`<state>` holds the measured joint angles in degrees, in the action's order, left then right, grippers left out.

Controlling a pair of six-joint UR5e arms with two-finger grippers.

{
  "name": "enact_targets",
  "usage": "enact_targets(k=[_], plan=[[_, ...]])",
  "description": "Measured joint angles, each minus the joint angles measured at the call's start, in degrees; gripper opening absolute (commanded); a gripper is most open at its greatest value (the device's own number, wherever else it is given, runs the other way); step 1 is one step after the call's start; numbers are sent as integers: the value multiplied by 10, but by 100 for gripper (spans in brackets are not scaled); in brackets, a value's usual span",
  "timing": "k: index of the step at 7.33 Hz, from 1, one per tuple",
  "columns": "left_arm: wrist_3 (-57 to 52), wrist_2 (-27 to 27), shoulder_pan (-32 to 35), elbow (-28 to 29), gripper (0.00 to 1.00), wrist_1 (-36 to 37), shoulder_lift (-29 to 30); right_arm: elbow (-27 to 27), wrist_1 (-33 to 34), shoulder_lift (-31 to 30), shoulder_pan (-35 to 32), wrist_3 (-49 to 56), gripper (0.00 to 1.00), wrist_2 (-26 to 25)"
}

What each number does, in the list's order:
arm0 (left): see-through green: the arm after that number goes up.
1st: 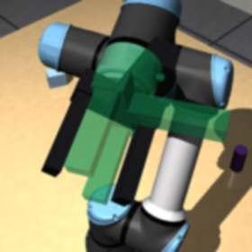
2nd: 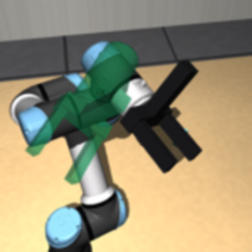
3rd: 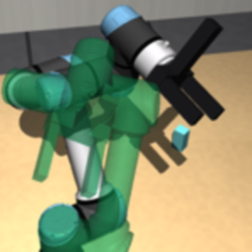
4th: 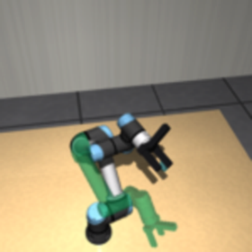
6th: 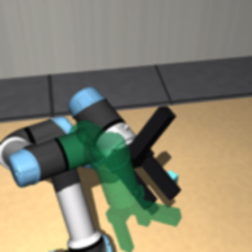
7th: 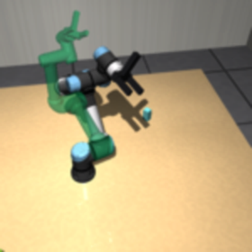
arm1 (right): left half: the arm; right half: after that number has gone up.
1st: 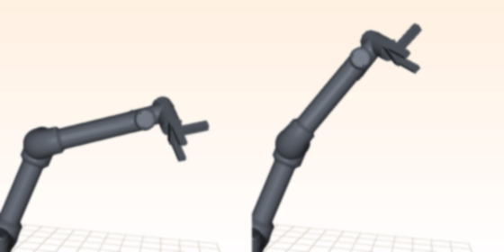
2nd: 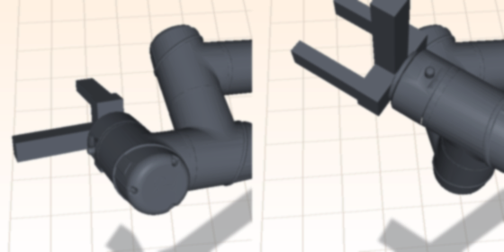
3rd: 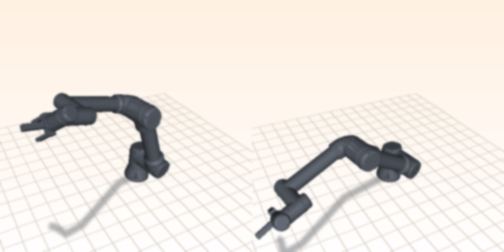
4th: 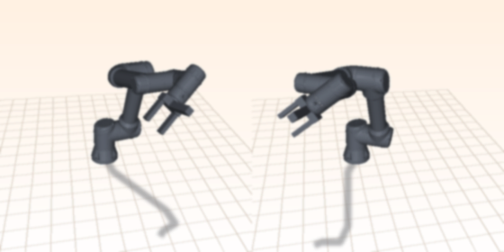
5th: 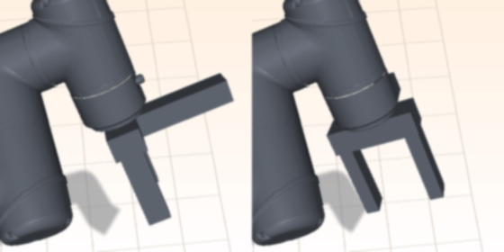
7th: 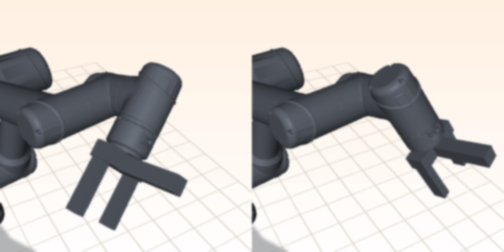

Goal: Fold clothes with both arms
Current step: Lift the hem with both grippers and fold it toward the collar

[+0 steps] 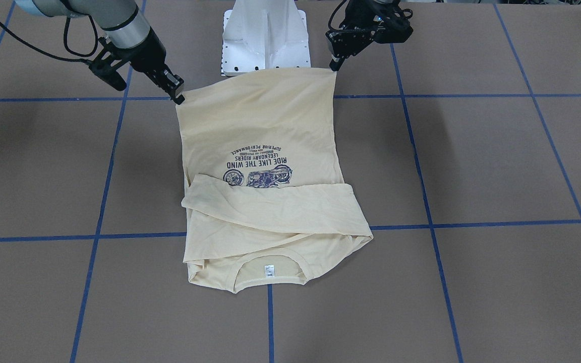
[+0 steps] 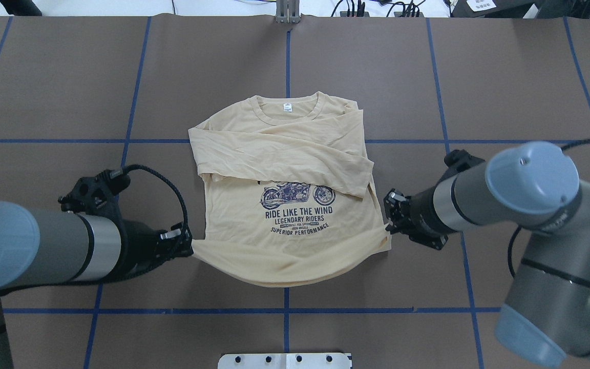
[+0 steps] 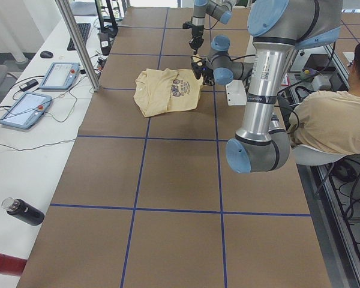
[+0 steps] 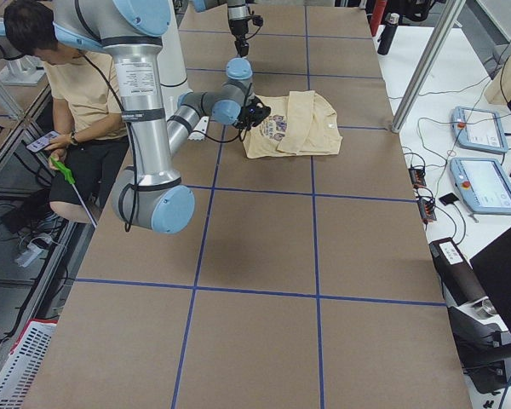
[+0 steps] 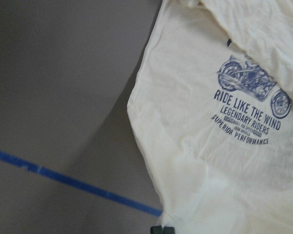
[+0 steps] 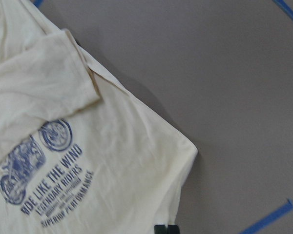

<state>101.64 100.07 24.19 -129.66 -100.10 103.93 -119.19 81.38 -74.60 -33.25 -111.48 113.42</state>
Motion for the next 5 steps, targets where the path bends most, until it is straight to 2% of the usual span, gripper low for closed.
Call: enact_targets(k=[2, 5], plan=[[-59, 10, 71, 70, 0, -7, 32, 85, 51, 79, -89, 105, 0, 41], [-91, 13, 126, 154, 0, -31, 78, 241, 60, 201, -154, 168, 0, 57]])
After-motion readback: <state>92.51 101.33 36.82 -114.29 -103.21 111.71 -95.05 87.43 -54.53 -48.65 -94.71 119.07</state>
